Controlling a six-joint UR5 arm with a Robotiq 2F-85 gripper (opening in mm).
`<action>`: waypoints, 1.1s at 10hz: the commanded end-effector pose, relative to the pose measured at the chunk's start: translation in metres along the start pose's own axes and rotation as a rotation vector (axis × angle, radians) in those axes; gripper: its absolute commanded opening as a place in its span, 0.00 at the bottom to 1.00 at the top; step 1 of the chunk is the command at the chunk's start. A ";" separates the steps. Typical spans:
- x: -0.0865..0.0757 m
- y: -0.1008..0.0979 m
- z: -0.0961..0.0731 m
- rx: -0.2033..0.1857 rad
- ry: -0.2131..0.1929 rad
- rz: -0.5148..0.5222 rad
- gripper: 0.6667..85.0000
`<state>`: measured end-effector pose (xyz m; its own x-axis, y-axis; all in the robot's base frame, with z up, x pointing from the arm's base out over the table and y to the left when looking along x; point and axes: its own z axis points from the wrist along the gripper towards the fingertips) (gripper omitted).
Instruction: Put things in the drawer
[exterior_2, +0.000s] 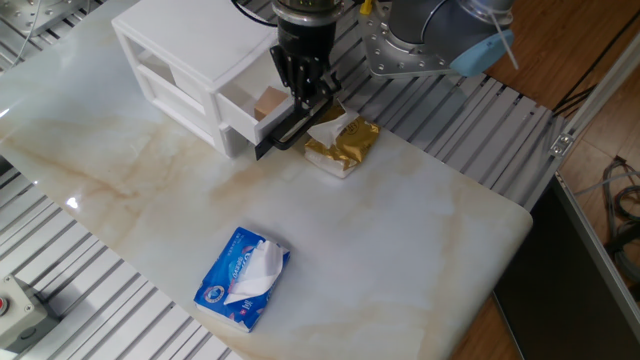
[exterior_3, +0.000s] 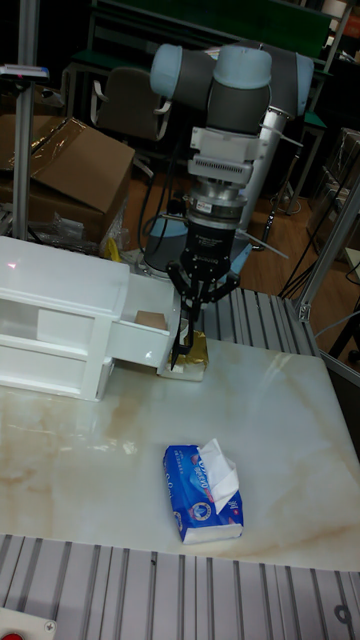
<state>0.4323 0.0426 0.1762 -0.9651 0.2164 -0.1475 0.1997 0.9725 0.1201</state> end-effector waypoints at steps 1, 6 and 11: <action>0.009 0.001 0.005 -0.012 0.029 -0.001 0.00; 0.013 -0.011 0.008 0.017 0.042 -0.025 0.00; 0.015 -0.020 0.005 0.038 0.048 -0.038 0.00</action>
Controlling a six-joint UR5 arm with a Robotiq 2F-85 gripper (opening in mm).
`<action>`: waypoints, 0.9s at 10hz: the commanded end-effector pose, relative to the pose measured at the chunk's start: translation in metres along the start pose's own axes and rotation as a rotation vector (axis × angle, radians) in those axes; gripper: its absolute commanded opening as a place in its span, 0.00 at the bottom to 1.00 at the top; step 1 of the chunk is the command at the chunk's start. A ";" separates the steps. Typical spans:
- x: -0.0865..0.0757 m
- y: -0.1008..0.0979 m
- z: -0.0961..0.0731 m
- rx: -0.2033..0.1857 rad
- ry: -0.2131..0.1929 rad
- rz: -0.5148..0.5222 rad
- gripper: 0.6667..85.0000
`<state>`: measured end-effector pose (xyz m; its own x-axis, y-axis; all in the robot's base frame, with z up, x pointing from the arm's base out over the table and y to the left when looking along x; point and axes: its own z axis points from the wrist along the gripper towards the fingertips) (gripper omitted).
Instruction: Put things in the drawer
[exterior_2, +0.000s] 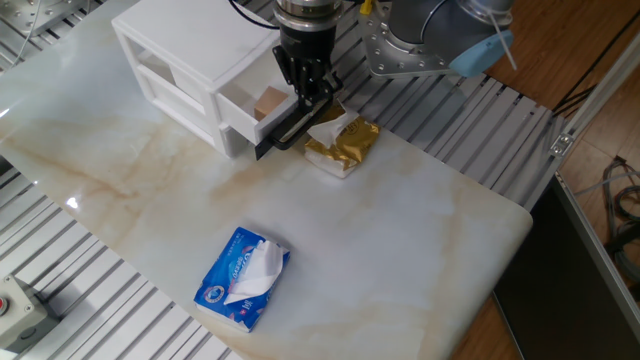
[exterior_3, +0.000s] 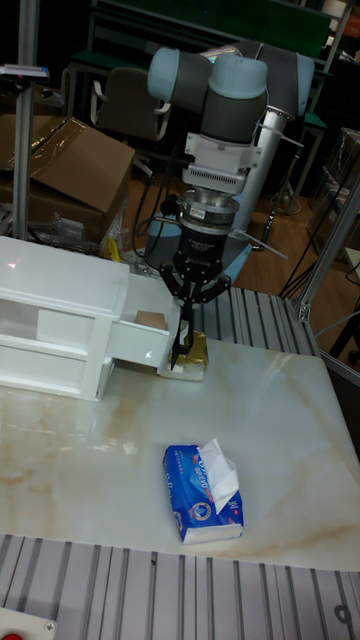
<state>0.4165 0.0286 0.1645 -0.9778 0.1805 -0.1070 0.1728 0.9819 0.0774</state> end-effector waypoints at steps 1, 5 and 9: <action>0.002 -0.005 -0.005 0.001 0.006 -0.008 0.00; 0.004 -0.011 -0.007 0.008 0.008 -0.016 0.00; 0.005 -0.029 -0.006 0.010 0.004 -0.043 0.00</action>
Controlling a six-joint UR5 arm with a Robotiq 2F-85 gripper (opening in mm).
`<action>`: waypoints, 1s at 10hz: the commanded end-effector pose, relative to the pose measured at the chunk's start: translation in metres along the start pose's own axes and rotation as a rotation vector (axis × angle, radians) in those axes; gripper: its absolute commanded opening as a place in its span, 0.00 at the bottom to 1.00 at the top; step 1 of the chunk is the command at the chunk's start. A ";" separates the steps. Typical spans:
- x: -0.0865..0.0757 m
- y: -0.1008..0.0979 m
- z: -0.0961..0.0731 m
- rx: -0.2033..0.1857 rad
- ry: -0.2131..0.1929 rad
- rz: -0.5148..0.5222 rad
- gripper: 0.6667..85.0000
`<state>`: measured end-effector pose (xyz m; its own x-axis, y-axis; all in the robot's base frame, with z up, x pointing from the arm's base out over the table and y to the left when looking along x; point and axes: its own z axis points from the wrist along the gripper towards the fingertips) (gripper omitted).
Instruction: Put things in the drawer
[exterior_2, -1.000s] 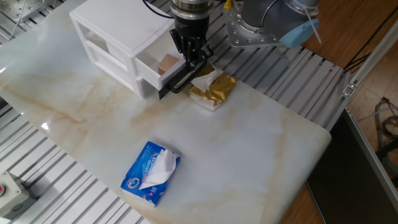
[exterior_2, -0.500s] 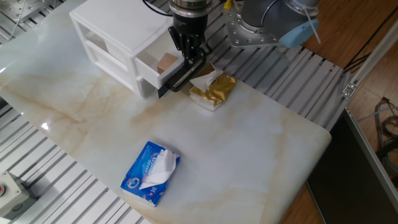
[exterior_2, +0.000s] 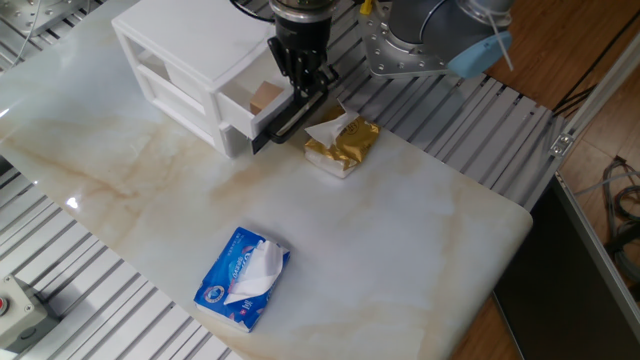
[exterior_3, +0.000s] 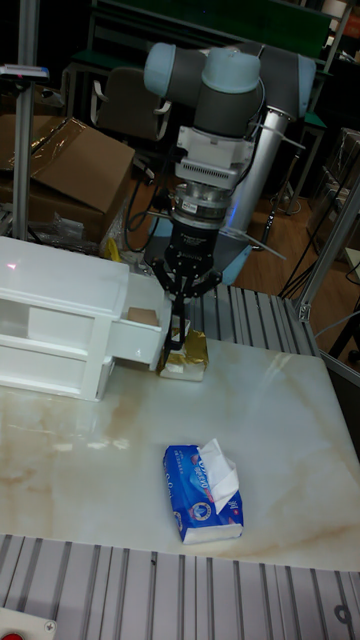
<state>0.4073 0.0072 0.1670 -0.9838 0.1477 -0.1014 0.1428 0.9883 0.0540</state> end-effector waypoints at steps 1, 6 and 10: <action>0.000 -0.008 -0.002 -0.009 -0.005 -0.011 0.00; 0.002 -0.029 -0.002 -0.011 -0.010 -0.040 0.00; 0.003 -0.038 -0.008 -0.020 -0.008 -0.049 0.00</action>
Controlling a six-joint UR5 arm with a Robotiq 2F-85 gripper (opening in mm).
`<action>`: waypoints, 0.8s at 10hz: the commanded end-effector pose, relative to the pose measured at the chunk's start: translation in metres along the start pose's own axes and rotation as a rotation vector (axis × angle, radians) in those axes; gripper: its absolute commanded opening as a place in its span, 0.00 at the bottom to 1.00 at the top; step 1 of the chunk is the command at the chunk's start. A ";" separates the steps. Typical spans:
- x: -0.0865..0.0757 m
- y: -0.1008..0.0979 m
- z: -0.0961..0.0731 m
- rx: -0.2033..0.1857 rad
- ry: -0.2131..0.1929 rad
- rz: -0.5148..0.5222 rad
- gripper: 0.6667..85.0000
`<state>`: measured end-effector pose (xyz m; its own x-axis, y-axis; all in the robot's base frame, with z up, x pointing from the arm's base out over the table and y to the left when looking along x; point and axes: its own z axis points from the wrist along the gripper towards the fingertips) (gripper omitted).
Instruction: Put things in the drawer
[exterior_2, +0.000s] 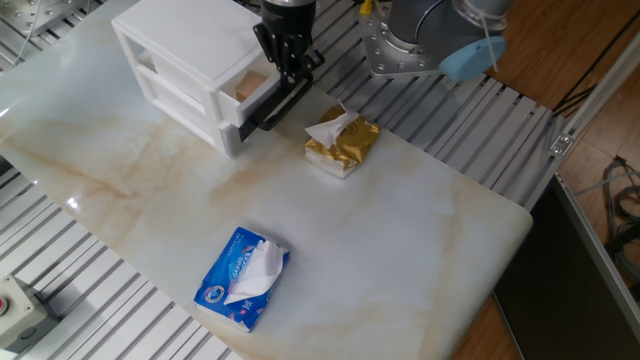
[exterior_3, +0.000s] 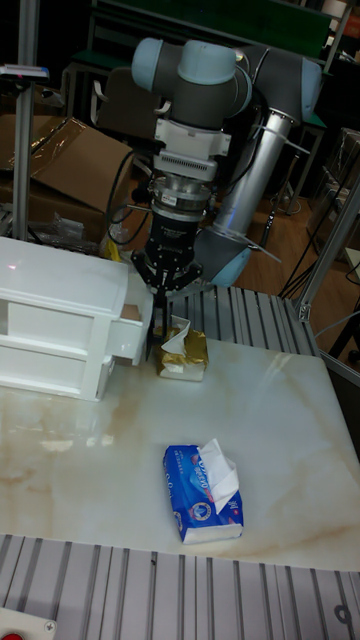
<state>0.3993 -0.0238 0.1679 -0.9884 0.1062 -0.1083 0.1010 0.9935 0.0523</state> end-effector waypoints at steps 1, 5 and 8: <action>0.000 -0.012 -0.007 -0.020 -0.003 -0.014 0.00; 0.002 -0.028 -0.009 -0.029 -0.004 -0.034 0.00; 0.002 -0.033 -0.009 -0.025 -0.006 -0.047 0.00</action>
<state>0.3922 -0.0536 0.1731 -0.9916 0.0683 -0.1095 0.0618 0.9962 0.0614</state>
